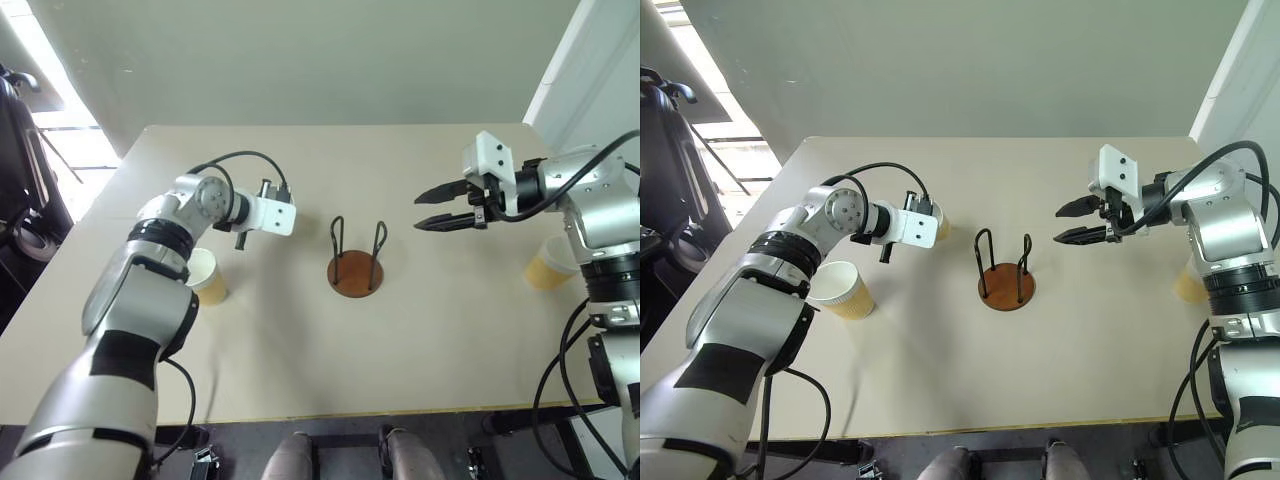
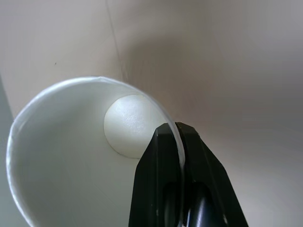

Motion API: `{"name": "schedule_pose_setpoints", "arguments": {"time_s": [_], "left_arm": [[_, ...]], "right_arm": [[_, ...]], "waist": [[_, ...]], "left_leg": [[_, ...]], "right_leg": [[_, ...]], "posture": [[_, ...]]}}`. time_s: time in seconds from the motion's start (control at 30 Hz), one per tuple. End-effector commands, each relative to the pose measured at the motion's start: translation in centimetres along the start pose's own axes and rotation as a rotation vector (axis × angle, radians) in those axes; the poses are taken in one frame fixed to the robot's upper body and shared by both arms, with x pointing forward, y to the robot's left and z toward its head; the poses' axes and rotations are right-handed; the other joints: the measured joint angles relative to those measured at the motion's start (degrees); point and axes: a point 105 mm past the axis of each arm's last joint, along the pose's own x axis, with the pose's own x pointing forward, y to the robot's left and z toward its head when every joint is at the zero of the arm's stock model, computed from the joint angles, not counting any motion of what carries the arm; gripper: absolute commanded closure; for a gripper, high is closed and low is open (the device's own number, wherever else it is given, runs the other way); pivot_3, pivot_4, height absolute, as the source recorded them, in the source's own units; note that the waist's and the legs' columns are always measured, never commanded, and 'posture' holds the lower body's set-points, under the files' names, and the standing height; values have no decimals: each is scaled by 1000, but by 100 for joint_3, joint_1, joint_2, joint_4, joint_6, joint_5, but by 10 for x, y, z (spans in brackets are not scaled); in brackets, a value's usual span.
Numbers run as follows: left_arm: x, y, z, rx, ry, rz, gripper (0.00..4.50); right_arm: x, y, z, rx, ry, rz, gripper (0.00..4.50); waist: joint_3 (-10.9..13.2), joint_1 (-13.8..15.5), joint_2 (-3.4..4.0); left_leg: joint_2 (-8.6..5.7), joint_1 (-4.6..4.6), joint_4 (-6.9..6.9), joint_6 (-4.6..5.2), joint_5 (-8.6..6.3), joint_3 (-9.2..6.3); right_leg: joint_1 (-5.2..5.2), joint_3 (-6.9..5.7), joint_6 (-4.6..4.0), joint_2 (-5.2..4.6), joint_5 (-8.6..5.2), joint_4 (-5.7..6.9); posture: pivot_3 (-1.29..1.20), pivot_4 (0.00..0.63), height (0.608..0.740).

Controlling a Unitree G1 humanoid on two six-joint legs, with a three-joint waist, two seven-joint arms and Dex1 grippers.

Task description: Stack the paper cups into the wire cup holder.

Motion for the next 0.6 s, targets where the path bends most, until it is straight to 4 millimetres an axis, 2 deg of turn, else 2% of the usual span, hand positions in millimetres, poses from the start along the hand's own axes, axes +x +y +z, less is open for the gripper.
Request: {"name": "schedule_pose_setpoints", "arguments": {"time_s": [0.03,0.3,0.37,0.6], "left_arm": [[-25,26,11,20,-57,39,4476],[-52,51,41,-55,-245,11,4476],[-60,56,56,-58,-317,-32,4476],[-81,66,91,70,-394,-160,4476]], "right_arm": [[-15,-2,16,-66,-30,-9,2398],[-20,4,25,-114,-50,28,2398],[-21,5,26,-119,-51,30,2398],[-25,5,28,-117,-38,29,2398]], "waist": [[0,-1,0],[-1,3,-1],[-1,1,-1],[-3,2,-4]], "left_leg": [[0,0,0,0,0,1],[-2,-5,-1,2,1,2],[1,-6,-1,2,0,0],[4,-30,4,9,0,7]], "right_leg": [[0,0,0,1,0,0],[0,-1,1,3,-1,-3],[0,3,2,-1,-2,-5],[-11,-3,4,10,-2,-15]], "posture": [[0,150,740],[0,150,740],[0,150,740],[0,150,740]]}}
